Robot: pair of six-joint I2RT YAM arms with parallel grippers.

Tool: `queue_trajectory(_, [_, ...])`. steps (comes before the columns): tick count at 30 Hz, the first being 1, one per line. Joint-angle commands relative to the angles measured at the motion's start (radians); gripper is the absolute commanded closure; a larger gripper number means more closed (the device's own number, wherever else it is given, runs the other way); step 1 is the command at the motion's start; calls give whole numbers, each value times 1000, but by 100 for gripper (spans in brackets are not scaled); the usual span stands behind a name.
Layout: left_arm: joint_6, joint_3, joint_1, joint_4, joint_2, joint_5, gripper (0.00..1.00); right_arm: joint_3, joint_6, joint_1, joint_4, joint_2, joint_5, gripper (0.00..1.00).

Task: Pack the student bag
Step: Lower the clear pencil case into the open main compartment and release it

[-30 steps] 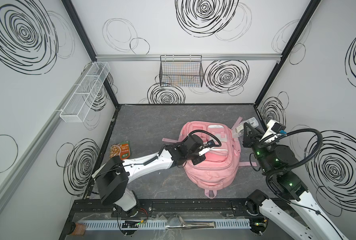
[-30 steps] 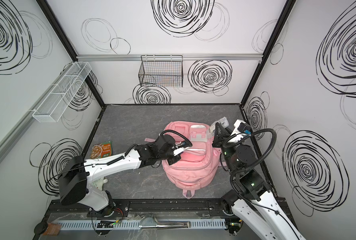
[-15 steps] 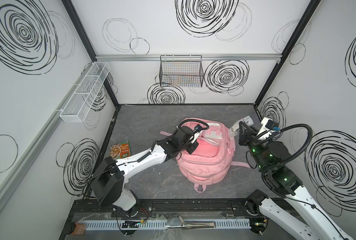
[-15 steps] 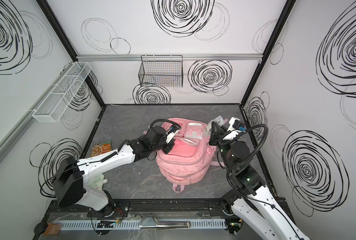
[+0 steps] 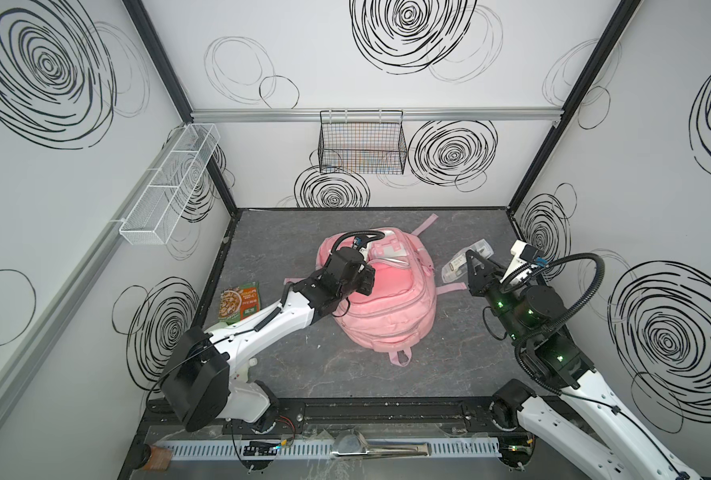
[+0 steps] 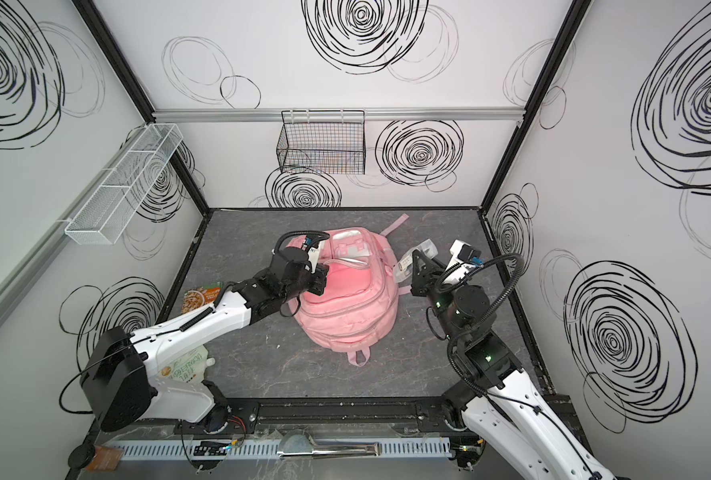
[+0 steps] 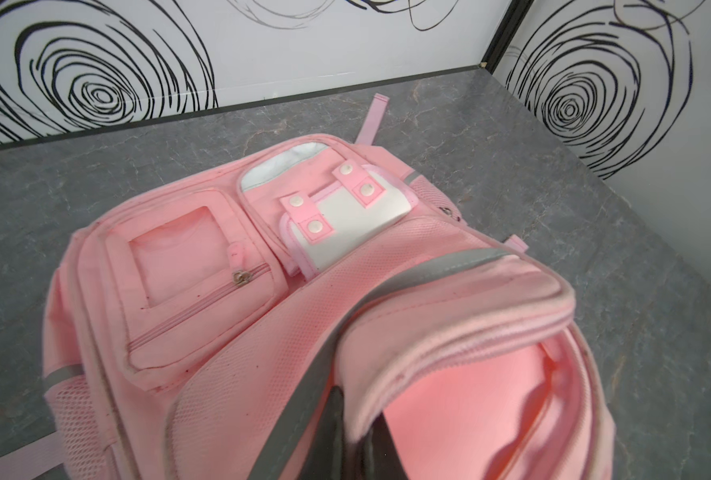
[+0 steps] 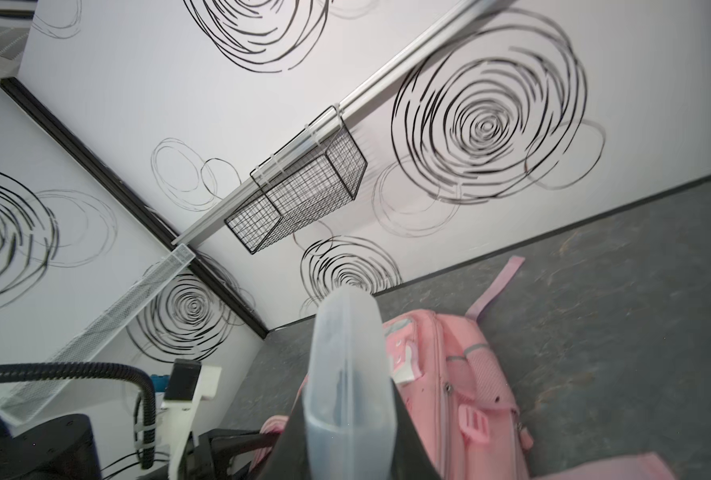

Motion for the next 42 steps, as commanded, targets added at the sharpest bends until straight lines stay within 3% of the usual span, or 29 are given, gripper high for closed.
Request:
queue_trajectory(1, [-179,5,-2,205,-28,56,100,-91,270,5,107,7,-187,100])
queue_trajectory(3, [-226,-2,-3,252,-12,140,100,-163,392,25,211,37,-258,100])
queue_trajectory(6, [-243,-1,-14,288,7,212,100,-218,468,74,309,95,-257,100])
queue_trajectory(12, [-210,-1,-44,310,-7,254,100,-271,506,90,485,228,-231,100])
queue_trajectory(22, [-211,19,-39,351,6,419,100,-176,560,9,594,542,-385,99])
queue_trajectory(25, [-215,16,-33,374,9,462,100,-158,522,-15,613,615,-400,76])
queue_trajectory(26, [-217,16,-31,384,12,478,100,-139,497,-33,580,636,-404,55])
queue_trajectory(27, [-217,16,-31,393,15,493,100,-124,470,-54,552,651,-427,45])
queue_trajectory(28, [-218,16,-29,400,17,505,95,-104,429,-88,516,665,-464,38])
queue_trajectory(31, [-220,19,-22,392,12,505,69,-48,334,-194,362,678,-547,25])
queue_trajectory(34, [-199,31,-21,341,-18,454,58,-6,237,-279,222,668,-630,21])
queue_trajectory(38, [-151,31,-11,276,-86,368,52,29,95,-332,2,628,-655,16])
queue_trajectory(42, [-135,-16,32,210,-186,337,51,-38,143,-328,37,574,-737,20])
